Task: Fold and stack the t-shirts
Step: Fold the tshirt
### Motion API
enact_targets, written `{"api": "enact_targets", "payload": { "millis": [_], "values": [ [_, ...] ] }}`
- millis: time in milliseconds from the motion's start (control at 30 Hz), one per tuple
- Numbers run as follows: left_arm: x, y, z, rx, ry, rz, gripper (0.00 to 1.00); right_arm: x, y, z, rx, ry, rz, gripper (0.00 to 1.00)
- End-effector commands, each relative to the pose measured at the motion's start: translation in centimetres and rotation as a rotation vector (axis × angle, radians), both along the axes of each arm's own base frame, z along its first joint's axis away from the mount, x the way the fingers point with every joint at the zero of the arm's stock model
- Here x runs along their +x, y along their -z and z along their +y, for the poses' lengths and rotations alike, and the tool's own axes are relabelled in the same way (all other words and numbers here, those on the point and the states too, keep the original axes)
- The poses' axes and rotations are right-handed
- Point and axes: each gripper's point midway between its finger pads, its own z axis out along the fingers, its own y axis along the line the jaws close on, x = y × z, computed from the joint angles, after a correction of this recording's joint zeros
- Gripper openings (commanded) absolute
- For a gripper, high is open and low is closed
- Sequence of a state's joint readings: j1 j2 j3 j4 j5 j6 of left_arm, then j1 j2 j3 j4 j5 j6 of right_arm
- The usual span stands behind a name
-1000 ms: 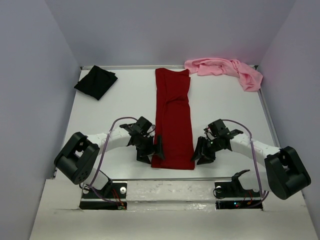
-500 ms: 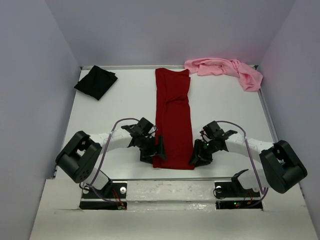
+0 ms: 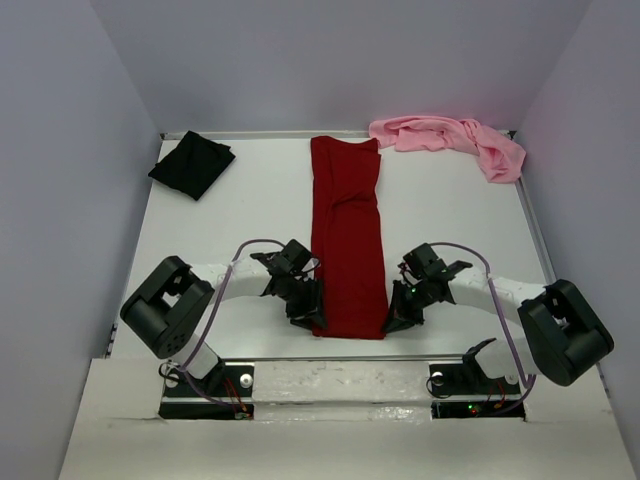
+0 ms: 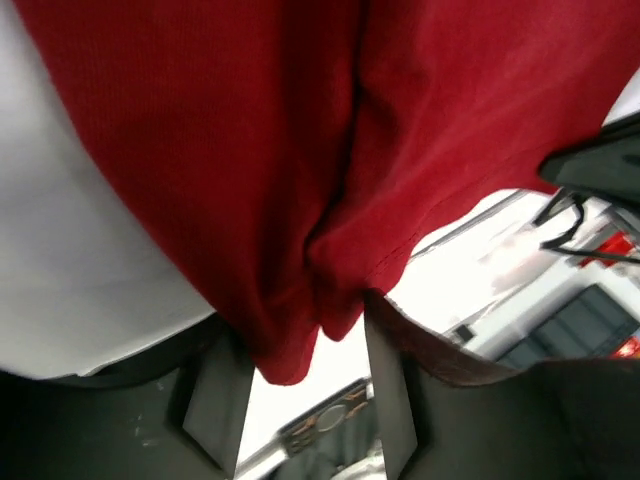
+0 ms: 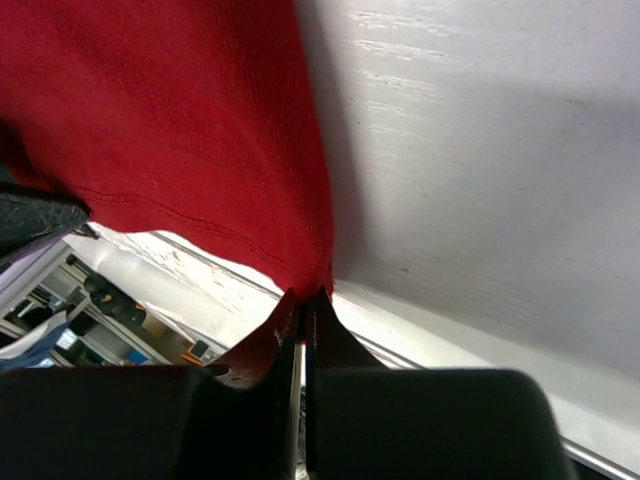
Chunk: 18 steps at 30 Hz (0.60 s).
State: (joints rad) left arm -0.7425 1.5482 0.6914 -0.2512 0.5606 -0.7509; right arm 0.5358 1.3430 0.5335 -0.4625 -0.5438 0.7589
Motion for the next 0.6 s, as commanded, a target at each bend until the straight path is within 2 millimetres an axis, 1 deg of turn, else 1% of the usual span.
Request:
{"api": "enact_targets", "payload": {
  "millis": [0, 33, 67, 100, 200, 400, 500, 567],
  "values": [
    [-0.5, 1.6, 1.2, 0.076, 0.016, -0.001, 0.35, 0.3, 0.0, 0.3, -0.001, -0.013, -0.022, 0.0],
    [-0.5, 1.6, 1.2, 0.077, 0.016, 0.001, 0.26, 0.3, -0.1, 0.3, -0.001, -0.014, -0.019, 0.0],
    [-0.6, 1.7, 1.3, 0.078, 0.018, 0.003, 0.13, 0.3, -0.2, 0.3, -0.002, -0.016, -0.022, 0.0],
    [-0.6, 1.6, 1.2, 0.076, 0.022, 0.005, 0.1, 0.3, -0.2, 0.3, -0.004, -0.018, -0.022, 0.0],
    [-0.7, 1.7, 1.2, 0.078, 0.027, 0.005, 0.06, 0.3, -0.3, 0.2, -0.009, -0.023, -0.024, 0.0],
    [-0.7, 1.7, 1.3, 0.083, 0.036, 0.009, 0.06, 0.4, -0.7, 0.1, -0.024, -0.036, -0.024, 0.0],
    [-0.6, 1.5, 1.4, 0.101, 0.049, 0.007, 0.06, 1.0, -1.5, 0.4, -0.017, -0.044, -0.038, 0.0],
    [0.0, 1.0, 1.1, 0.102, 0.063, -0.014, 0.06, 1.6, -2.2, 0.7, -0.014, -0.049, -0.053, 0.0]
  ]
}}
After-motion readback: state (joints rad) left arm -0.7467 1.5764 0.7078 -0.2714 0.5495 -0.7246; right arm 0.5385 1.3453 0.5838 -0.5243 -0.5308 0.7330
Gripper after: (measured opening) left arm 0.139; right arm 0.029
